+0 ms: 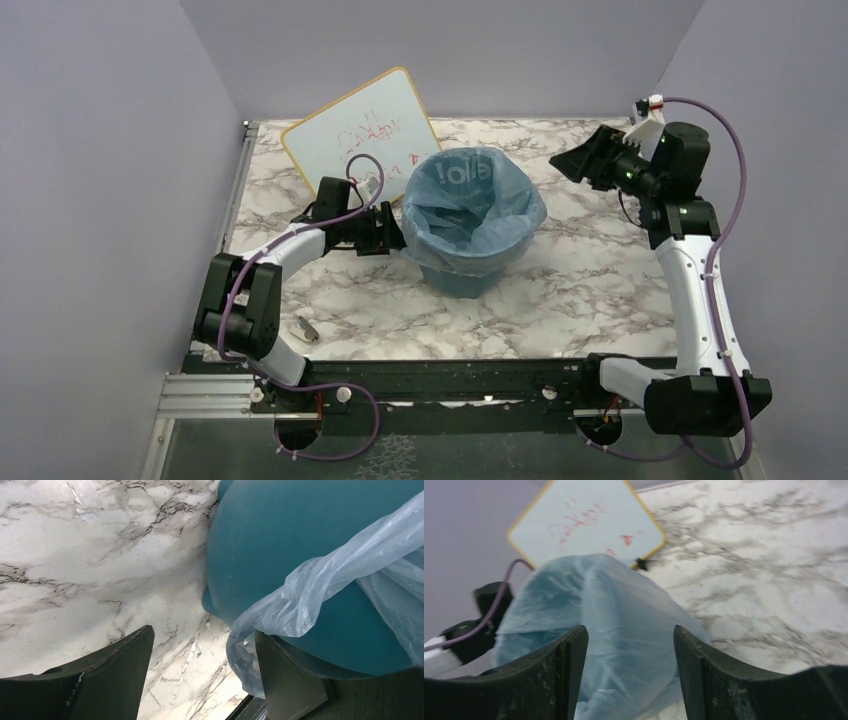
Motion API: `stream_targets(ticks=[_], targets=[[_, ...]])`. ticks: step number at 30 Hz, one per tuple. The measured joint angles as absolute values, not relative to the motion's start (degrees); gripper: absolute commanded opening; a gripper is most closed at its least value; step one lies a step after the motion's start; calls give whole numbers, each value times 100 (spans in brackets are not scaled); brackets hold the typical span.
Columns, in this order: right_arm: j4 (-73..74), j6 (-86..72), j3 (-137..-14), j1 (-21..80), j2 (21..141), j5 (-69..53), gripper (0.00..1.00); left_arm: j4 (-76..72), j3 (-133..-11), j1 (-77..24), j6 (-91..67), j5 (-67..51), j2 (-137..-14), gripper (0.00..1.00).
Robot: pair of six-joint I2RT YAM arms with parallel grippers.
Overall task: Put the trash bags into the trash bin
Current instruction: Place the trash bag in the trash bin.
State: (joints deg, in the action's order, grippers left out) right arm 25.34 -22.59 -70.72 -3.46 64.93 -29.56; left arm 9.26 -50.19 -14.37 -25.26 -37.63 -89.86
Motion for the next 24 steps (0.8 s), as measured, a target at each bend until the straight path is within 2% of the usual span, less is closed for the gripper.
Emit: stream_targets(ticks=[3,5,9,14,18,21,24], targets=[[2355,-2386,-7500,-329,6705,-3920,70,926,-5019,-1437,-2554,-3763,-8921,77],[2300,-2392,-7776,-215,6871,-4412,76,917,-5019,-1437,-2576,-3763,-8862,78],[2635,-1859,-8449,812,7227,-4344,86,902,-5019,-1437,-2611,-3763,-8799,79],[3564,-676,-9533,2689,7822,-2582,100,884,-5000,-1437,-2663,-3763,-8783,80],[3881,-336,-9815,3046,8075,-803,100,862,-4969,-1437,-2685,-3765,-8731,80],[3527,-517,-9242,2987,7813,104,100,854,-4958,-1437,-2700,-3763,-8718,81],[2506,-849,-7859,2965,6910,228,100,825,-4910,-1437,-2714,-3763,-8698,81]])
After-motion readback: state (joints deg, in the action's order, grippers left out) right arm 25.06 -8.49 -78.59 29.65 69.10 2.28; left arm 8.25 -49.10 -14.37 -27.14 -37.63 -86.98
